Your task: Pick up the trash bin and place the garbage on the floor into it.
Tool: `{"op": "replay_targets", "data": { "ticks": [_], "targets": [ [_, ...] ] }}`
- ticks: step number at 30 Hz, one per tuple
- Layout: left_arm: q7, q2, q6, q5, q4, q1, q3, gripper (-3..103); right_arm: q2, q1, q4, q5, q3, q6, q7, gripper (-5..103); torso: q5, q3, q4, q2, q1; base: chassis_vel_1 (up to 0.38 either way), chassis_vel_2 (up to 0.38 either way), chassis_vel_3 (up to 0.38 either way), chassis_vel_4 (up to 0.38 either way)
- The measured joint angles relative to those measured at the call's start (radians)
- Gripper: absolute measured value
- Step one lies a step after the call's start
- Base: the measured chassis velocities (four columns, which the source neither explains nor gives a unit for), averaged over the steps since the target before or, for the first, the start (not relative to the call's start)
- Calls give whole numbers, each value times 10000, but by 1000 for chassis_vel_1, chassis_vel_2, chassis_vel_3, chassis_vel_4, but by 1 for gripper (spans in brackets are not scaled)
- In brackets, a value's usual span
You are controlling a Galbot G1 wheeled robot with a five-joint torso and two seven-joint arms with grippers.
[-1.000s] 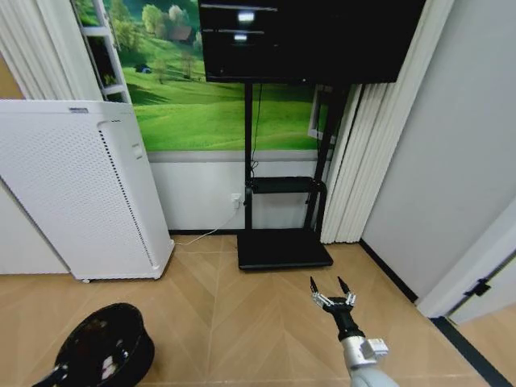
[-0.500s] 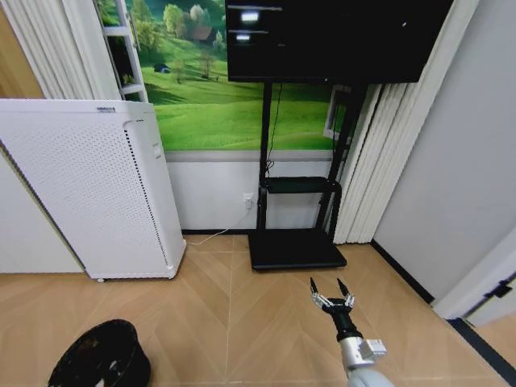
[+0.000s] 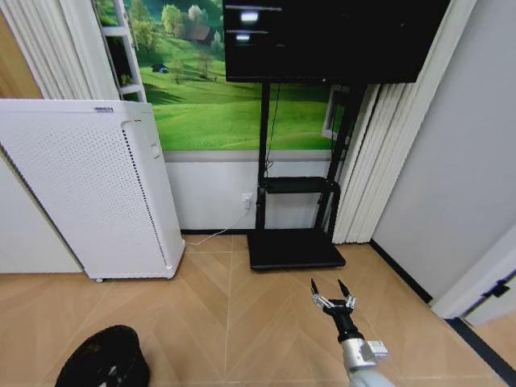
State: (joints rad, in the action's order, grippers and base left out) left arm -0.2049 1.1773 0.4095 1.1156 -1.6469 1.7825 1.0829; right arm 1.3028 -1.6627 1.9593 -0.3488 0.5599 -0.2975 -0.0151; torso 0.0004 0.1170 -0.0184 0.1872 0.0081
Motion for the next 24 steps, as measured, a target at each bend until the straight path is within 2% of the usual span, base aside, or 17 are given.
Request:
{"op": "replay_targets", "data": {
  "ticks": [7, 10, 11, 12, 14, 16, 17, 18, 19, 20, 21, 23, 24],
  "targets": [
    [-247, 144, 21, -79, -91, -161, -431, 4, 226, -333, 6, 390, -51, -122, 47, 100, -2, 0, 0, 1, 0, 0, 0, 0, 0],
    [-386, 158, 197, 15, -204, -107, -439, 1, 234, -342, -20, 426, -55, -125, 28, 100, -4, 0, 0, 0, 0, 0, 0, 0, 0],
    [-670, 170, 404, 284, -352, -80, -355, 9, 191, -302, -65, 407, -70, -125, 19, 100, -6, 0, 1, 0, 0, 0, 0, 0, 0],
    [-670, 170, 404, 284, -352, -80, -355, 9, 191, -302, -65, 407, -70, -125, 19, 100, -6, 0, 1, 0, 0, 0, 0, 0, 0],
    [-838, 171, 560, 431, -609, 30, -88, 19, 27, -95, -167, 275, -77, -120, 13, 100, -5, 0, -1, -1, 0, 0, 0, 0, 0],
    [-914, 169, 640, 498, -744, 113, 28, 19, -31, 12, -215, 211, -77, -104, 1, 100, -3, 0, 0, -2, 0, 0, 0, 0, 0],
    [-1050, 170, 768, 626, -979, 260, 208, 30, -122, 224, -309, 60, -77, -49, -42, 100, -3, 0, 1, -1, 1, 0, 0, 0, 0],
    [-1099, 180, 809, 668, -1051, 306, 263, 30, -143, 282, -335, 21, -77, -30, -54, 100, -3, 0, 1, -2, 1, 0, 0, 0, 0],
    [-1220, 245, 862, 717, -1219, 386, 413, 36, -182, 394, -394, -56, -78, 17, -70, 100, -4, 0, 2, -1, 2, 0, 0, 0, 0],
    [-1220, 245, 862, 717, -1219, 386, 413, 36, -182, 394, -394, -56, -78, 17, -70, 100, -4, 0, 2, -1, 2, 0, 0, 0, 0],
    [-1475, 587, 858, 549, -1663, 391, 780, 41, -218, 532, -458, -143, -81, 133, -119, 100, -3, 0, 2, -1, 2, 0, 0, 0, 0],
    [-1583, 1073, 805, 40, -2409, 489, 1144, 52, -232, 589, -474, -321, -80, 357, -213, 100, -3, 0, 1, -1, 2, 0, 0, 0, 0],
    [-1583, 1073, 805, 40, -2409, 489, 1144, 52, -232, 589, -474, -321, -80, 357, -213, 100, -3, 0, 1, -1, 2, 0, 0, 0, 0]
  ]
}}
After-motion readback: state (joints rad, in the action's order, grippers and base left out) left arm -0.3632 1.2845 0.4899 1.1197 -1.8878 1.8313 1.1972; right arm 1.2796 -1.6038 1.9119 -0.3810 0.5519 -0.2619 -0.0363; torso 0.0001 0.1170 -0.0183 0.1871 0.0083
